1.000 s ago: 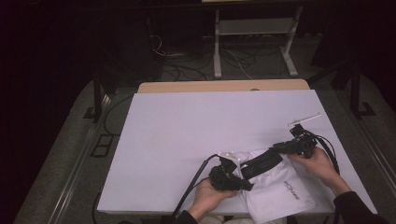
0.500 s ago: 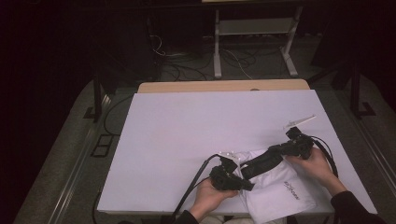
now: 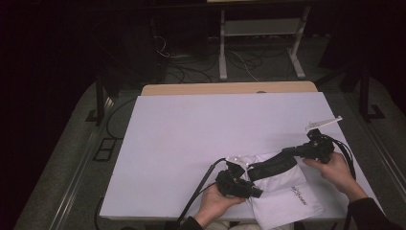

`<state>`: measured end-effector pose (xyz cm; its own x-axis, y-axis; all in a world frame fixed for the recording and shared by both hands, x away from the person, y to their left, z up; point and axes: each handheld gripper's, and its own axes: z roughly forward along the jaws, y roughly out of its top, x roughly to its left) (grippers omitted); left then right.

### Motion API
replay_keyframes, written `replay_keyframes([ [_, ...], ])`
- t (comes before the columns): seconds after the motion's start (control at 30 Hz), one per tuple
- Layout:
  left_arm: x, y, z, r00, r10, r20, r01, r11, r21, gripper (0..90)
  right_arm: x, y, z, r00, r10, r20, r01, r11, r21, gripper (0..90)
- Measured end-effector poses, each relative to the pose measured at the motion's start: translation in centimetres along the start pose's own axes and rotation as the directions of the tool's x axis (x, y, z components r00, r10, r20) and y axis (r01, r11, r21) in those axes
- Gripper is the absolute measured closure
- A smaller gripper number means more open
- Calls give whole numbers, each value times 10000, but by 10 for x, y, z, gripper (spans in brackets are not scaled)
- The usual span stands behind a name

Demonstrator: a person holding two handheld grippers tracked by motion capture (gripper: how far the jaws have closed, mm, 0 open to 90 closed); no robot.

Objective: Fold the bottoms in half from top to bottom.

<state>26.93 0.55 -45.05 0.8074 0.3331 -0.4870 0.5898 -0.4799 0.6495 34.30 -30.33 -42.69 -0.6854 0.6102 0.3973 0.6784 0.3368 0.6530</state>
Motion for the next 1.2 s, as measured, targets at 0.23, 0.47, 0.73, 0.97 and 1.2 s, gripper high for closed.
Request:
replay_keyframes([
  [0.23, -12, -4, -16, 9923, 271, -1210, -326, 9985, -435, 329, 5, 1, -6, 9997, -205, -107, 203, 9996, -202, 861],
  [0.47, -3, 3, -33, 9924, 156, -1224, -308, 9919, -1234, 180, 13, -9, -12, 9983, -378, -450, 375, 9993, -87, 861],
  [0.73, 14, 19, -46, 9885, 14, -1512, -363, 9729, -2284, 131, 17, -29, -24, 9957, -288, -875, 275, 9995, -165, 861],
  [0.97, 26, 22, -52, 9826, -261, -1839, -234, 9648, -2620, 130, 23, -45, -32, 9873, -480, -1511, 457, 9988, -185, 861],
  [1.2, 28, 23, -52, 9823, -319, -1848, -213, 9601, -2788, 130, 25, -59, -36, 9808, -578, -1860, 561, 9983, -144, 858],
])
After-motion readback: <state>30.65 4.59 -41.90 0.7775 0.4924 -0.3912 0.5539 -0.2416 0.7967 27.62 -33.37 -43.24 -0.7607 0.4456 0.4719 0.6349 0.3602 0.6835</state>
